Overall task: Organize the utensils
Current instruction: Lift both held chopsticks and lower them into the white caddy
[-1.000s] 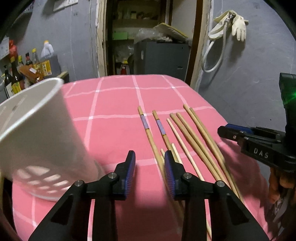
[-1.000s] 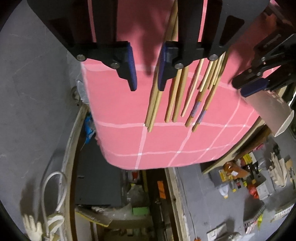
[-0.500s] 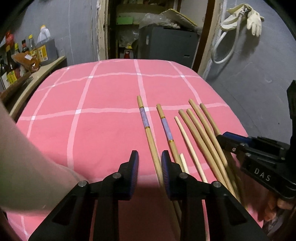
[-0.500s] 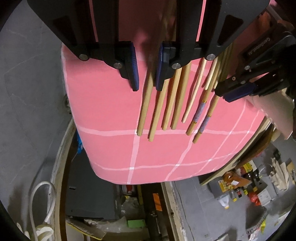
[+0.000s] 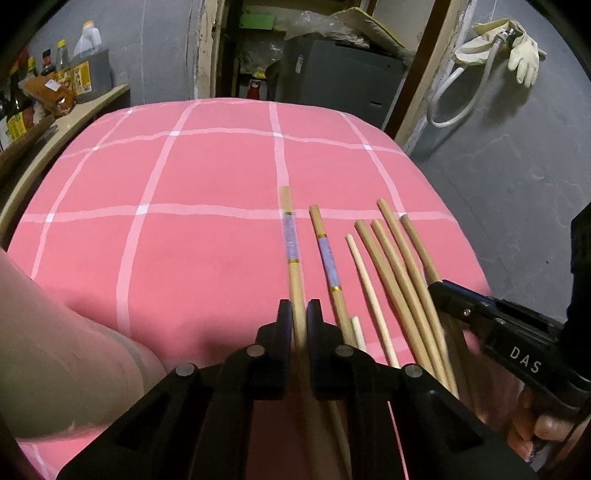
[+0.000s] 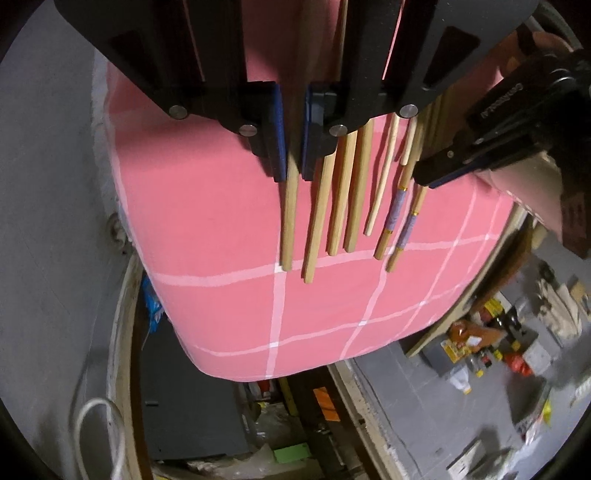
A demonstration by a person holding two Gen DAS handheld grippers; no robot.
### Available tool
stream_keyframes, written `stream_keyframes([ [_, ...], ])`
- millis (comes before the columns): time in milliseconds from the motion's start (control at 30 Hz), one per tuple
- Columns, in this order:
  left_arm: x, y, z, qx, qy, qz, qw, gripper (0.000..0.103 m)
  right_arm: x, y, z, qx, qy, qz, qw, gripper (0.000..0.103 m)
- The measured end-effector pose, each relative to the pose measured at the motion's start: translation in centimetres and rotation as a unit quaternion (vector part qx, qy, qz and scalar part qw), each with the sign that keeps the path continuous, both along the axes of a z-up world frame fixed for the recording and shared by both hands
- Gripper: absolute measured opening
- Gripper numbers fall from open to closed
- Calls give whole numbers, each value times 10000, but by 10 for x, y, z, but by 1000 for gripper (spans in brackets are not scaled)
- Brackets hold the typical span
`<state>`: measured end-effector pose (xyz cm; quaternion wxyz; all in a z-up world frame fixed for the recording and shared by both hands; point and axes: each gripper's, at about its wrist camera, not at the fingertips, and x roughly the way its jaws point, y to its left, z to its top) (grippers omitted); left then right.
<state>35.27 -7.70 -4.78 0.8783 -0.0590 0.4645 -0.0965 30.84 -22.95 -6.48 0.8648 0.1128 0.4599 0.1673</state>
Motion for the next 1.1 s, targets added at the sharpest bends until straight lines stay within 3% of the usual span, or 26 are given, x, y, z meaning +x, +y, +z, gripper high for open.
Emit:
stream_keyframes([
  [200, -22, -2, 4, -93, 15, -141, 9999, 4, -21, -7, 4, 337, -54, -103, 9994, 5],
  [367, -49, 5, 10, -323, -41, -212, 9992, 4, -50, -11, 20, 579, -398, -125, 9974, 5],
  [533, -86, 11, 31, -542, -712, -420, 9951, 4, -81, -3, 42, 852, -1165, -87, 9895, 5],
  [667, -109, 23, 50, -798, -1243, -374, 9883, 4, -104, 12, 65, 1058, -2064, 26, 9727, 5],
  [867, -136, 59, 97, -1066, -2400, -116, 9648, 4, -109, 47, 97, 1335, -2885, 252, 9478, 5],
  [1100, -138, 113, 151, -1035, -3275, 515, 9378, 4, -85, 106, 140, 2017, -3619, 470, 9089, 5],
])
